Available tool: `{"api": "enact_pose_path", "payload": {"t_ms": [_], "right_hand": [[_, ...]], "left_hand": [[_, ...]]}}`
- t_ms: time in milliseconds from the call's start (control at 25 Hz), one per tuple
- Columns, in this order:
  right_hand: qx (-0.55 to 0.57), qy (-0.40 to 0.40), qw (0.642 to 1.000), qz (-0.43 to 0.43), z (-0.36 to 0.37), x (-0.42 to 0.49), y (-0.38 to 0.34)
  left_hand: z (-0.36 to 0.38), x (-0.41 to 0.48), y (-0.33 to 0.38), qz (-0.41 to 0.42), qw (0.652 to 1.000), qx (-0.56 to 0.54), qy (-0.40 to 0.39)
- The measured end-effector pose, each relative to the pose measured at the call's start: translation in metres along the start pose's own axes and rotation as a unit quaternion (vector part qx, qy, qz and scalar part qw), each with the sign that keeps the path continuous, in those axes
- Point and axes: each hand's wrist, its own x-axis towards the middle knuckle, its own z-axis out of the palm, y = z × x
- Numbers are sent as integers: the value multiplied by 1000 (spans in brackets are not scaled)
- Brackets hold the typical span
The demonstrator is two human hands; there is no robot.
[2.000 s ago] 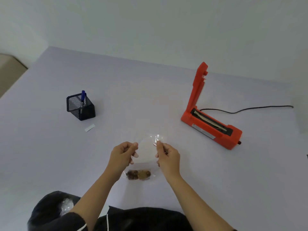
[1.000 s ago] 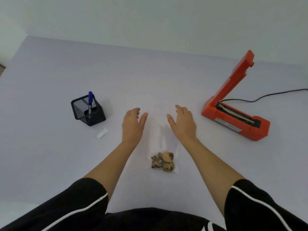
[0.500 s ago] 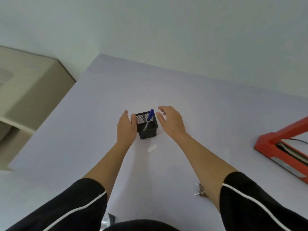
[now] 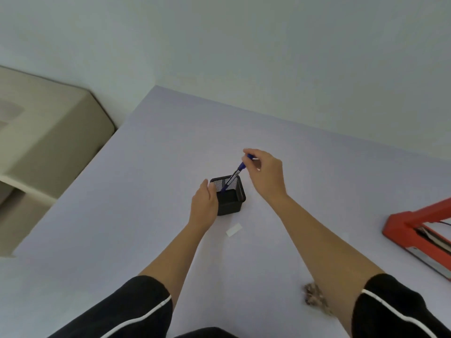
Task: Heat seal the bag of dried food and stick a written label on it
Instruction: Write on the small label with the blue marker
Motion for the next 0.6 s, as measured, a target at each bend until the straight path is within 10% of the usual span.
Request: {"api": "enact_pose_path", "payload": {"t_ms": [320, 600], "right_hand": [[39, 113, 992, -27, -74, 1, -50], [90, 157, 975, 131, -78, -28, -37]], "left_hand": [[-14, -30, 61, 234, 969, 75, -35], [9, -56, 87, 375, 924, 71, -24]]}}
